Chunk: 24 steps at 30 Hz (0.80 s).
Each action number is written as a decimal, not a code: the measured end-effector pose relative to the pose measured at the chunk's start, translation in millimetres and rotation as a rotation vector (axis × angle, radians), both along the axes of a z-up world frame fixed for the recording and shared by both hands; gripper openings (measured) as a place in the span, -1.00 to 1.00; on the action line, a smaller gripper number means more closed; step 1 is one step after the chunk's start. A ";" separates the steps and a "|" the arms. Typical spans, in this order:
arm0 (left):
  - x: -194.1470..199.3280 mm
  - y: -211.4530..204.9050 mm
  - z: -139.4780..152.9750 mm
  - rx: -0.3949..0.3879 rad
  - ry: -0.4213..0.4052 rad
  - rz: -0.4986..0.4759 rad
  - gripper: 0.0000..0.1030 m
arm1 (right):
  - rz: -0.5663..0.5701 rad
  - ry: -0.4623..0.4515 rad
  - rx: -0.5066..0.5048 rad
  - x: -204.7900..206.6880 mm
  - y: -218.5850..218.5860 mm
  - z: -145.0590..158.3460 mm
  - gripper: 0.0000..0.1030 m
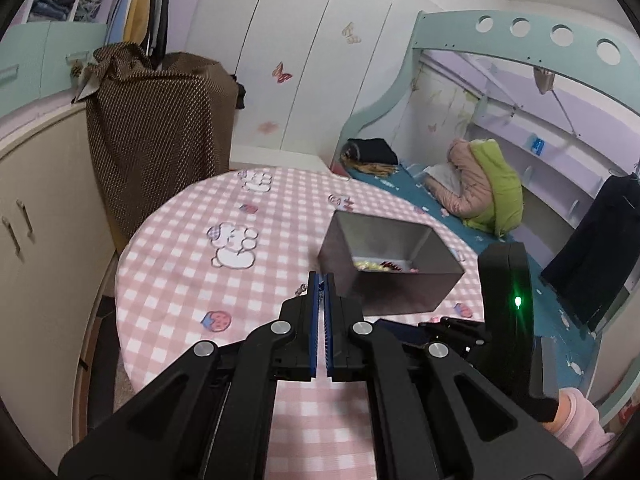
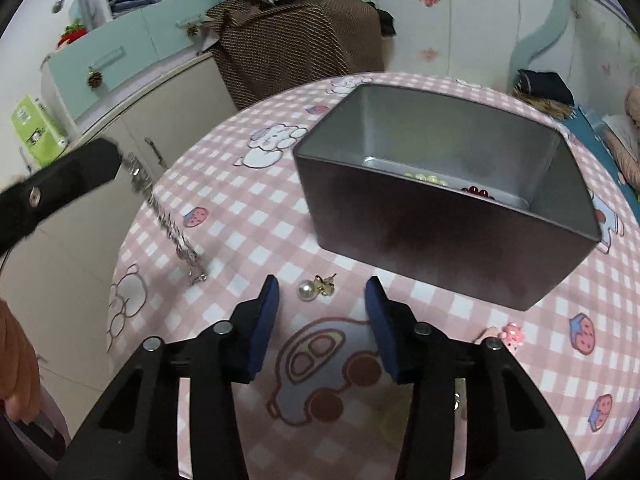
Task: Organize jewelry
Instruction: 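Lift the silver chain with the left tool and carry it toward the tin, then grasp the small pearl charm with the right tool while the left holds the chain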
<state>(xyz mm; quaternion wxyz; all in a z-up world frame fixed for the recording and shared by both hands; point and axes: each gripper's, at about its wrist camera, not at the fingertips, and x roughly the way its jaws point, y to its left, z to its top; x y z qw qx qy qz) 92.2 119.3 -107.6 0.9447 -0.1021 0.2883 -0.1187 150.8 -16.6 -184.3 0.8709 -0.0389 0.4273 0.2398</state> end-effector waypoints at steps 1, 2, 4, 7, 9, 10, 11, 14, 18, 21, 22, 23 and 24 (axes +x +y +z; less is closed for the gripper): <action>1.3 1.3 -2.3 0.000 0.006 0.002 -0.95 | 0.005 -0.004 0.002 0.3 1.5 1.3 -0.27; 2.6 3.2 -5.4 0.000 0.012 0.003 -0.95 | 0.008 -0.005 -0.006 0.6 3.1 0.8 -0.39; 5.3 6.2 -10.1 -0.006 0.022 0.004 -0.95 | 0.003 -0.003 -0.023 1.3 5.0 0.5 -0.54; 7.4 10.3 -15.0 -0.013 0.027 0.003 -0.95 | -0.005 -0.001 -0.029 3.2 4.0 -0.4 -0.67; 8.2 11.4 -18.0 -0.007 0.031 0.005 -0.95 | -0.009 -0.004 -0.035 1.8 5.6 -0.2 -0.68; 8.5 12.0 -20.1 -0.007 0.034 0.005 -0.95 | -0.013 -0.004 -0.033 1.4 5.4 0.2 -0.69; 9.3 12.7 -21.0 -0.011 0.038 0.003 -0.95 | -0.016 -0.004 -0.031 -0.3 5.6 0.0 -0.72; 10.4 12.9 -22.2 -0.017 0.041 -0.002 -0.95 | -0.022 -0.001 -0.025 -1.6 2.3 0.1 -0.75; 9.5 8.9 -20.9 -0.016 0.035 -0.012 -0.95 | -0.036 -0.004 -0.021 -2.1 -3.2 1.5 -0.79; 10.6 5.5 -20.2 -0.015 0.035 -0.022 -0.95 | -0.041 -0.013 -0.010 -3.9 -8.2 4.6 -0.95; 11.1 3.8 -19.7 -0.013 0.035 -0.025 -0.95 | -0.045 -0.014 -0.008 -4.1 -10.0 5.8 -0.97; 10.9 1.9 -19.4 -0.011 0.034 -0.028 -0.95 | -0.046 -0.015 -0.007 -4.4 -10.8 6.3 -0.97; 10.4 0.4 -18.8 -0.011 0.032 -0.032 -0.95 | -0.049 -0.018 -0.005 -4.9 -12.6 6.6 -0.97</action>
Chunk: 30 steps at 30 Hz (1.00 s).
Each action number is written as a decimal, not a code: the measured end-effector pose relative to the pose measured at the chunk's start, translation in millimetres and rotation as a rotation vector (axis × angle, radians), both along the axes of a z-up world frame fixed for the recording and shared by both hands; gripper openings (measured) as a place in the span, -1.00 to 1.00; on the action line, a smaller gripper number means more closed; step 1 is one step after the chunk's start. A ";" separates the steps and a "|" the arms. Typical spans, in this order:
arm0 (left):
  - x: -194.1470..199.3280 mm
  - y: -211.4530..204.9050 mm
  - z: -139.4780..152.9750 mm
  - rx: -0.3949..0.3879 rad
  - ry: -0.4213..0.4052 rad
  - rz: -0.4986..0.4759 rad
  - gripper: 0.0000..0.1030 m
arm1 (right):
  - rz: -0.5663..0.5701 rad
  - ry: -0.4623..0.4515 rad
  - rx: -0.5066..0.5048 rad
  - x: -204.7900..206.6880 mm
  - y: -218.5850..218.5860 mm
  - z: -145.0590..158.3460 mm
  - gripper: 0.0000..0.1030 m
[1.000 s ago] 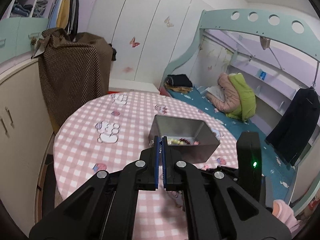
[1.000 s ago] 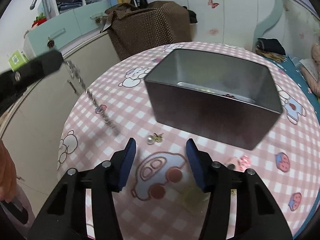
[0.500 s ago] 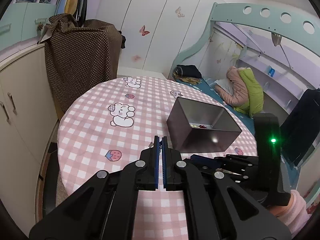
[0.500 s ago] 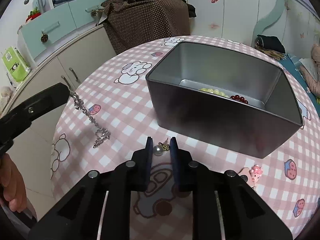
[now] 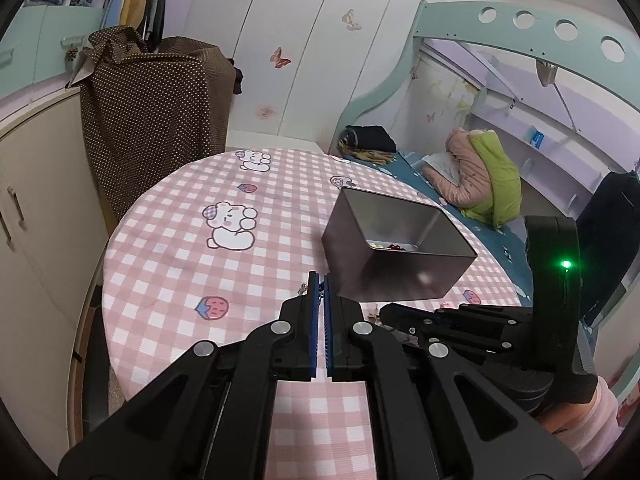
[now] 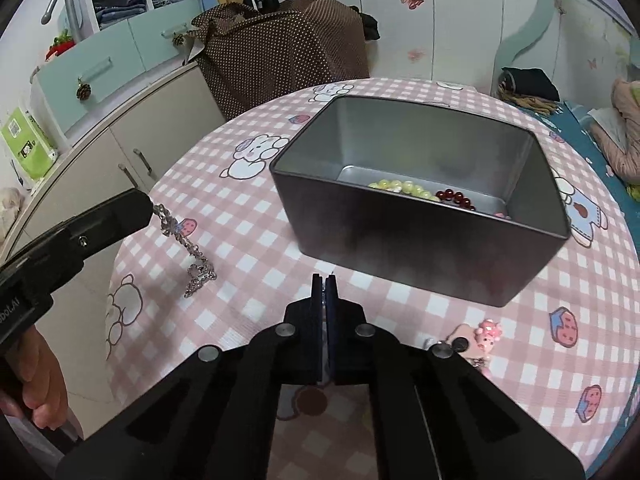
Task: Organize jewelry
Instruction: 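Grasp the small pearl charm with the right tool while the left holds the chain, then carry the chain and pearl charm into the grey tin and open both tools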
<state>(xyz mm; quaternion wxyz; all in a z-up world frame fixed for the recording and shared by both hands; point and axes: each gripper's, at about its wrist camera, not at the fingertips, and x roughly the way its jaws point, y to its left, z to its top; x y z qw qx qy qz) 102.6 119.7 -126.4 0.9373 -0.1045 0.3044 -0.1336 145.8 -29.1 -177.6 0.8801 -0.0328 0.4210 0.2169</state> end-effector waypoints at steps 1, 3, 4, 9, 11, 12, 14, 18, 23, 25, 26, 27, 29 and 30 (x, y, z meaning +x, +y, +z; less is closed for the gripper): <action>-0.4 -1.9 0.7 -0.001 -0.003 -0.007 -0.95 | -0.003 0.000 0.002 -0.2 -1.3 0.0 -0.98; -1.2 -6.2 2.3 0.004 -0.008 -0.011 -0.95 | -0.010 0.003 0.010 -0.9 -5.9 0.0 -0.99; -1.3 -8.2 2.9 0.005 -0.008 -0.014 -0.95 | -0.016 0.001 0.013 -1.4 -8.4 0.7 -0.99; -1.2 -11.2 2.8 0.004 -0.005 -0.020 -0.95 | -0.020 0.027 0.034 -0.3 -14.1 2.3 -0.62; -1.7 -12.1 3.4 0.003 -0.006 -0.022 -0.95 | -0.024 0.031 0.027 -0.3 -11.6 0.9 -0.26; -1.6 -11.8 3.1 0.003 -0.006 -0.021 -0.95 | -0.018 0.024 0.025 -1.4 -9.1 0.5 -0.15; -1.6 -10.8 3.3 0.003 -0.005 -0.018 -0.95 | 0.002 0.016 0.013 -2.9 -2.3 -0.7 -0.15; -1.5 -8.1 2.0 0.004 -0.002 -0.010 -0.95 | 0.037 -0.002 -0.042 -3.3 11.4 -8.8 -0.62; -1.2 -5.9 1.1 0.002 0.003 -0.004 -0.95 | 0.022 0.016 -0.020 -1.9 6.6 -10.4 -0.79; -0.8 -6.0 0.6 0.003 0.005 -0.005 -0.95 | 0.014 0.011 -0.023 -3.1 4.5 -9.3 -0.79; -0.8 -6.3 0.3 0.003 0.005 -0.006 -0.95 | 0.012 0.010 -0.018 -3.6 2.9 -8.2 -0.79; -0.6 -6.7 0.3 0.003 0.005 -0.009 -0.95 | 0.010 0.006 -0.014 -4.4 1.2 -6.6 -0.79; -0.1 -8.1 1.2 0.003 0.004 -0.012 -0.95 | 0.005 -0.008 -0.011 -6.5 -1.4 -1.8 -0.79; 0.2 -9.7 2.3 0.003 0.002 -0.014 -0.95 | 0.004 -0.015 -0.006 -7.3 -3.0 0.7 -0.79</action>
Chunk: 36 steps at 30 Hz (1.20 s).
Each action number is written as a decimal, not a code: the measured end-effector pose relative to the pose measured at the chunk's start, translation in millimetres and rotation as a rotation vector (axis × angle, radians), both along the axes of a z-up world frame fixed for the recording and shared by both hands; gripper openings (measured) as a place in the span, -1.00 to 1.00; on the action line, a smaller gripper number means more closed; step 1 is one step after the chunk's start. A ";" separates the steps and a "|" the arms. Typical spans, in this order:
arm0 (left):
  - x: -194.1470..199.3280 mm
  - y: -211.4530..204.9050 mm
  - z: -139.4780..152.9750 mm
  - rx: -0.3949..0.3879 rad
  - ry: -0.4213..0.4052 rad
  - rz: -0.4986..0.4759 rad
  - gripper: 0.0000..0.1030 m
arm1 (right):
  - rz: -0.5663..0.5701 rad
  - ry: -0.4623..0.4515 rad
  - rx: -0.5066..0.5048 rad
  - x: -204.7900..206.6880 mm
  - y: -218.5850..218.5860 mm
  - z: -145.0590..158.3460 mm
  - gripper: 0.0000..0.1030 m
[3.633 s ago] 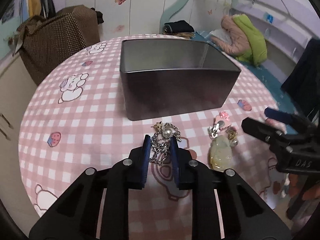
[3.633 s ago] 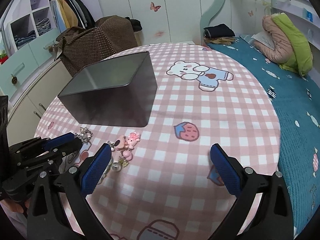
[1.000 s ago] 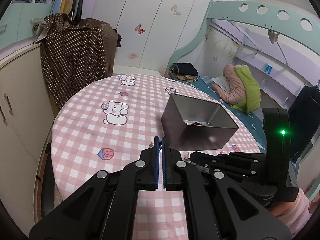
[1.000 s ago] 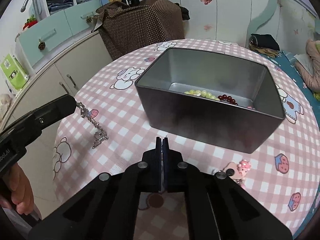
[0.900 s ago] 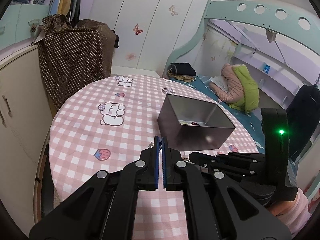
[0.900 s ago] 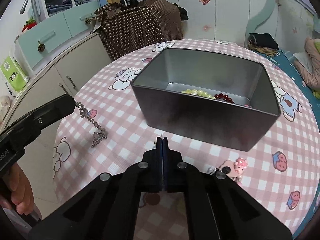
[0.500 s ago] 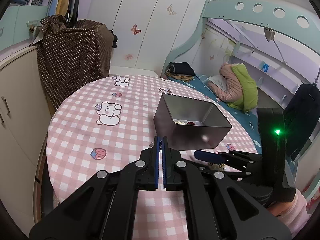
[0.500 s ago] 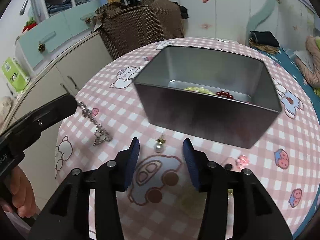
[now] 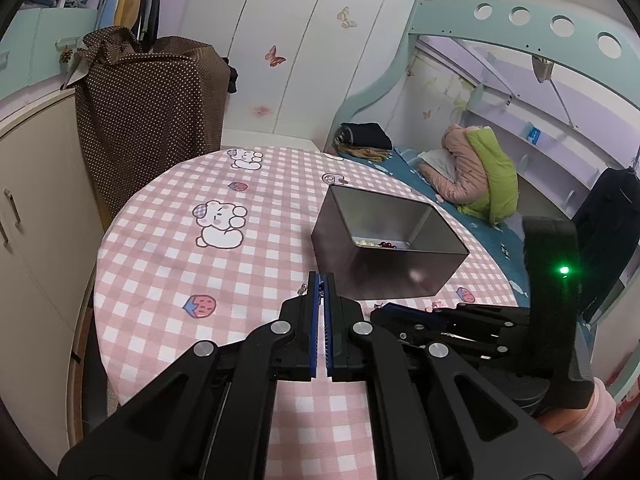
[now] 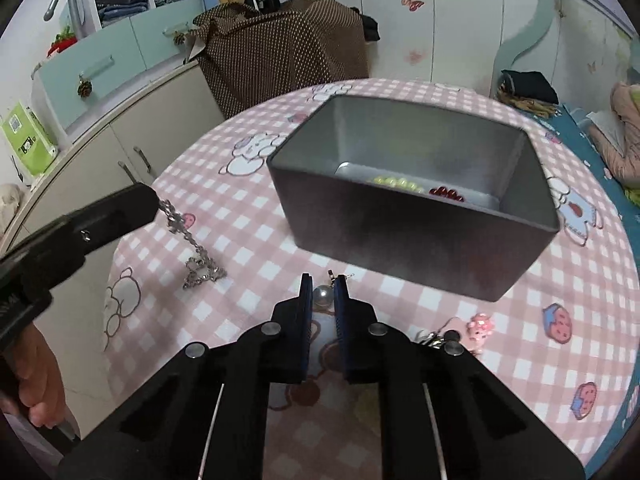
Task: Organize jewelry
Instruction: 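Carry the chain and pearl charm into the grey tin and open both tools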
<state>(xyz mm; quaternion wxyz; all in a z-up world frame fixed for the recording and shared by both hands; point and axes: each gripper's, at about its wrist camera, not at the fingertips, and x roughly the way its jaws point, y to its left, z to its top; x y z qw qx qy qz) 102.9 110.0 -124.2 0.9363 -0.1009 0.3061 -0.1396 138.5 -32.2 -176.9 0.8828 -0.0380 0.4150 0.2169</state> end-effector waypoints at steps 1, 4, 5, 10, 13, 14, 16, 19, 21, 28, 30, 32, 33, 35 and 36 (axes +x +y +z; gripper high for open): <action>0.8 -1.5 0.9 0.001 -0.003 -0.003 -0.95 | -0.003 -0.006 0.002 0.2 -0.8 2.2 -0.79; 0.4 -6.6 6.0 0.007 -0.019 -0.011 -0.95 | -0.011 -0.021 0.014 -0.9 -5.6 8.5 -0.79; 0.6 -7.7 7.2 0.006 -0.022 -0.014 -0.95 | -0.013 -0.026 0.017 -1.4 -7.0 10.6 -0.79; 1.1 -16.8 14.7 0.014 -0.045 -0.032 -0.95 | -0.028 -0.069 0.036 -6.0 -15.5 24.0 -0.79; 1.7 -23.5 20.5 0.017 -0.061 -0.046 -0.95 | -0.044 -0.099 0.042 -7.8 -21.7 32.8 -0.79; 2.2 -26.4 23.0 0.019 -0.069 -0.051 -0.95 | -0.048 -0.105 0.047 -7.7 -24.6 35.3 -0.79; 3.4 -31.0 27.0 0.022 -0.078 -0.059 -0.95 | -0.059 -0.122 0.055 -8.1 -30.5 41.1 -0.79; 5.9 -37.4 34.5 0.020 -0.097 -0.068 -0.95 | -0.082 -0.156 0.065 -7.4 -38.9 51.2 -0.79; 8.7 -42.0 41.3 0.007 -0.114 -0.088 -0.95 | -0.092 -0.174 0.067 -6.2 -43.0 55.4 -0.79; 19.6 -55.1 59.8 -0.008 -0.162 -0.119 -0.95 | -0.111 -0.216 0.081 1.4 -53.5 66.6 -0.79; 23.6 -57.9 62.1 -0.007 -0.168 -0.120 -0.95 | -0.113 -0.220 0.086 4.9 -55.7 67.9 -0.79; 28.4 -61.1 63.7 -0.008 -0.172 -0.120 -0.95 | -0.111 -0.223 0.088 8.3 -57.1 68.7 -0.79; 31.1 -62.8 64.1 -0.005 -0.173 -0.119 -0.95 | -0.112 -0.224 0.090 9.6 -57.5 68.7 -0.79; 35.4 -64.0 64.6 -0.007 -0.175 -0.121 -0.94 | -0.109 -0.220 0.094 13.7 -58.4 67.9 -0.79; 38.1 -65.2 65.3 -0.006 -0.177 -0.121 -0.95 | -0.110 -0.218 0.092 16.2 -58.8 67.2 -0.79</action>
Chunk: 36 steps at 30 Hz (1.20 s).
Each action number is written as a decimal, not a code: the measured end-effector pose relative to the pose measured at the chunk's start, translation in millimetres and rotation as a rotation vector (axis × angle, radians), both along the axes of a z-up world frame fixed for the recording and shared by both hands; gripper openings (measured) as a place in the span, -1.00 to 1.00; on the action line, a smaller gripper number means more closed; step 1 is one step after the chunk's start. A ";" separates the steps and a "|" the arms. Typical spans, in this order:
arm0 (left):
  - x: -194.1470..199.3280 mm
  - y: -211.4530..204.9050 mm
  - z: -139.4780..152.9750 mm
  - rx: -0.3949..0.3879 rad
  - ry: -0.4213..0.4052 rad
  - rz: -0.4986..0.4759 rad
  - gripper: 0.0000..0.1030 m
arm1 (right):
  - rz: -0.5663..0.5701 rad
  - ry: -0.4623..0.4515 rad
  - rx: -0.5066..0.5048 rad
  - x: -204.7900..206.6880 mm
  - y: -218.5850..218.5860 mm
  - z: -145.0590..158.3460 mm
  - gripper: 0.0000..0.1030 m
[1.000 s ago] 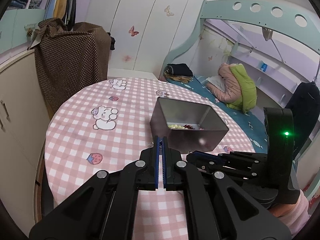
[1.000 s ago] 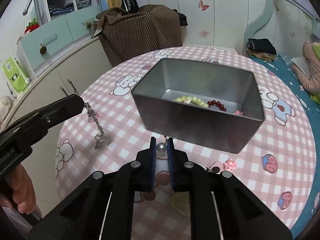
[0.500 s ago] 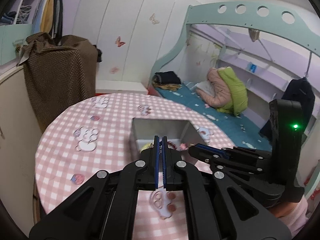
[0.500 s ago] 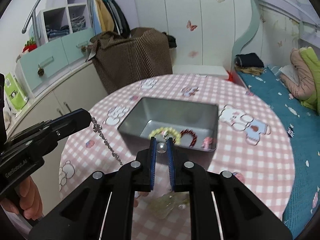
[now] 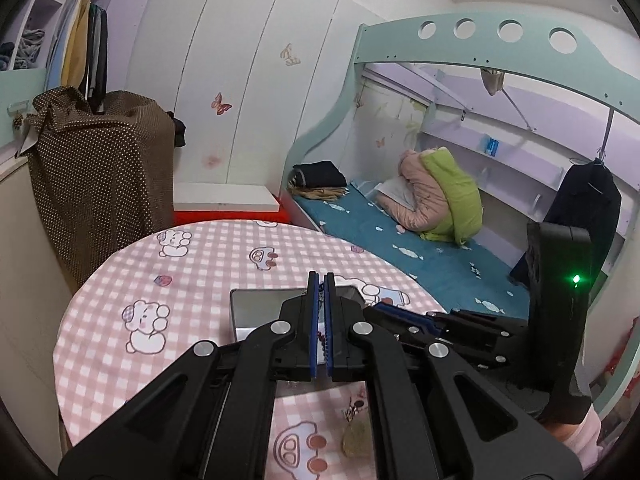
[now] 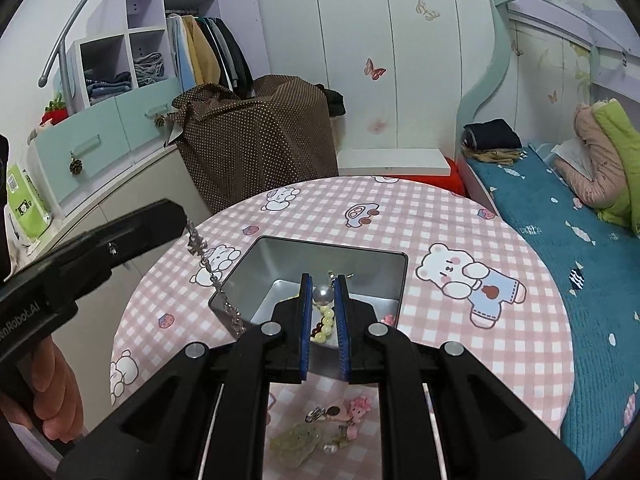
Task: Organize jewelry
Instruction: 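Carry the chain and pearl charm into the grey tin and open both tools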
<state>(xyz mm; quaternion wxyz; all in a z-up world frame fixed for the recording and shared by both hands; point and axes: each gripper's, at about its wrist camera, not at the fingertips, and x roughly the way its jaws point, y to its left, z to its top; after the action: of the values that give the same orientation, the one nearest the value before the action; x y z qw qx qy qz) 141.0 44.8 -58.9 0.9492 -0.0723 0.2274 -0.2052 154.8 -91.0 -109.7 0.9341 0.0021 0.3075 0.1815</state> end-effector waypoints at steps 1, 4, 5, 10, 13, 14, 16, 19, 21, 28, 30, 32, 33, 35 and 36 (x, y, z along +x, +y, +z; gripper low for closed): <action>1.5 -0.5 0.6 0.000 -0.001 0.000 -0.95 | 0.000 0.003 0.000 2.7 -0.7 -0.5 -0.79; 7.9 -2.8 5.1 -0.001 -0.010 -0.004 -0.94 | 0.002 0.009 0.011 8.5 -2.5 -0.6 -0.79; 10.2 -3.5 7.1 0.000 -0.017 -0.003 -0.94 | 0.001 0.008 0.011 9.7 -2.7 -0.5 -0.79; 20.5 -5.6 12.1 0.003 -0.023 0.008 -0.94 | 0.001 0.012 0.017 18.9 -4.7 -0.4 -0.79; 25.3 -7.1 14.2 0.008 -0.032 0.006 -0.94 | 0.000 0.021 0.013 24.4 -4.5 -2.1 -0.79; 27.6 -8.2 12.9 0.015 -0.027 0.012 -0.94 | 0.001 0.025 0.014 26.0 -4.5 -3.0 -0.79; 32.5 -9.1 8.0 0.013 -0.005 0.004 -0.94 | 0.003 0.029 0.014 27.8 -4.1 -3.3 -0.79; 40.5 -9.9 -3.4 0.026 0.033 0.014 -0.94 | 0.007 0.044 0.016 31.5 -4.9 -6.5 -0.78; 44.9 -10.0 -10.9 0.034 0.057 0.019 -0.94 | 0.001 0.049 0.017 33.8 -6.0 -7.9 -0.74; 54.6 -7.7 -31.4 0.064 0.117 0.044 -0.19 | -0.074 0.015 0.017 33.4 -16.9 -3.5 0.24; 53.9 -5.6 -34.6 0.074 0.117 0.053 -0.06 | -0.080 0.022 0.025 35.0 -21.4 -3.2 0.31; 53.7 -5.5 -36.7 0.084 0.122 0.058 0.02 | -0.096 0.025 0.019 35.8 -24.1 -3.7 0.34; 53.4 -5.3 -37.9 0.087 0.124 0.061 0.03 | -0.097 0.027 0.019 36.0 -24.9 -4.4 0.36; 52.4 -5.2 -38.8 0.089 0.126 0.063 0.03 | -0.098 0.037 0.021 35.7 -25.7 -5.7 0.38; 51.9 -4.8 -38.7 0.089 0.127 0.062 0.04 | -0.097 0.040 0.020 36.0 -25.6 -5.8 0.39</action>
<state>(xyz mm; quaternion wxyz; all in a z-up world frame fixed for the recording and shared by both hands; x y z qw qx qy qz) 192.8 40.0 -97.6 0.9411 -0.0501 0.2935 -0.1604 190.7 -116.6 -115.4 0.9354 0.0302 0.3238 0.1389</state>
